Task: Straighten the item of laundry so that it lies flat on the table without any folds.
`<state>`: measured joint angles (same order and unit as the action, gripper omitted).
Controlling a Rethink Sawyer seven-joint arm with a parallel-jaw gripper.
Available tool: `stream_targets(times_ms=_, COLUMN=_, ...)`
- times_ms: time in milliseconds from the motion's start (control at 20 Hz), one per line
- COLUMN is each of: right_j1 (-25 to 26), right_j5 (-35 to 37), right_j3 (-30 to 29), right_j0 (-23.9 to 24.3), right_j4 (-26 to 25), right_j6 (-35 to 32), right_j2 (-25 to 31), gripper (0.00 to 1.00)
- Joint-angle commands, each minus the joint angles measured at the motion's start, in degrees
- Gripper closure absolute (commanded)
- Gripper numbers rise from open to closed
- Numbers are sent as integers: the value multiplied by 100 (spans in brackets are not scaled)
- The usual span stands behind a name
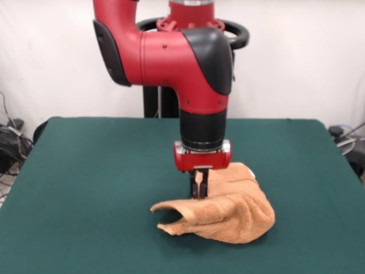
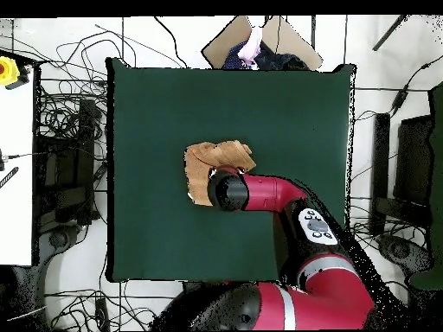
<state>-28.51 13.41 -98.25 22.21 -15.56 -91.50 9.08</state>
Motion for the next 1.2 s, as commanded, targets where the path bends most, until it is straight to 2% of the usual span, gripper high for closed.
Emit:
stream_targets(times_ms=50, right_j1=-730, right_j5=973, right_j3=-102, right_j0=22, right_j4=141, right_j6=-238, right_j2=395, gripper=100)
stream_targets(times_ms=350, right_j1=-754, right_j5=1299, right_j3=71, right_j0=123, right_j4=220, right_j6=-157, right_j2=533, gripper=100)
stream_targets(times_ms=700, right_j1=-484, right_j5=1202, right_j3=321, right_j0=424, right_j4=74, right_j6=92, right_j2=886, gripper=100)
stream_targets(times_ms=750, right_j1=-438, right_j5=1189, right_j3=355, right_j0=493, right_j4=14, right_j6=122, right_j2=961, gripper=0)
stream_targets(times_ms=1200, right_j1=-280, right_j5=1176, right_j3=481, right_j0=766, right_j4=-189, right_j6=350, right_j2=1215, gripper=0)
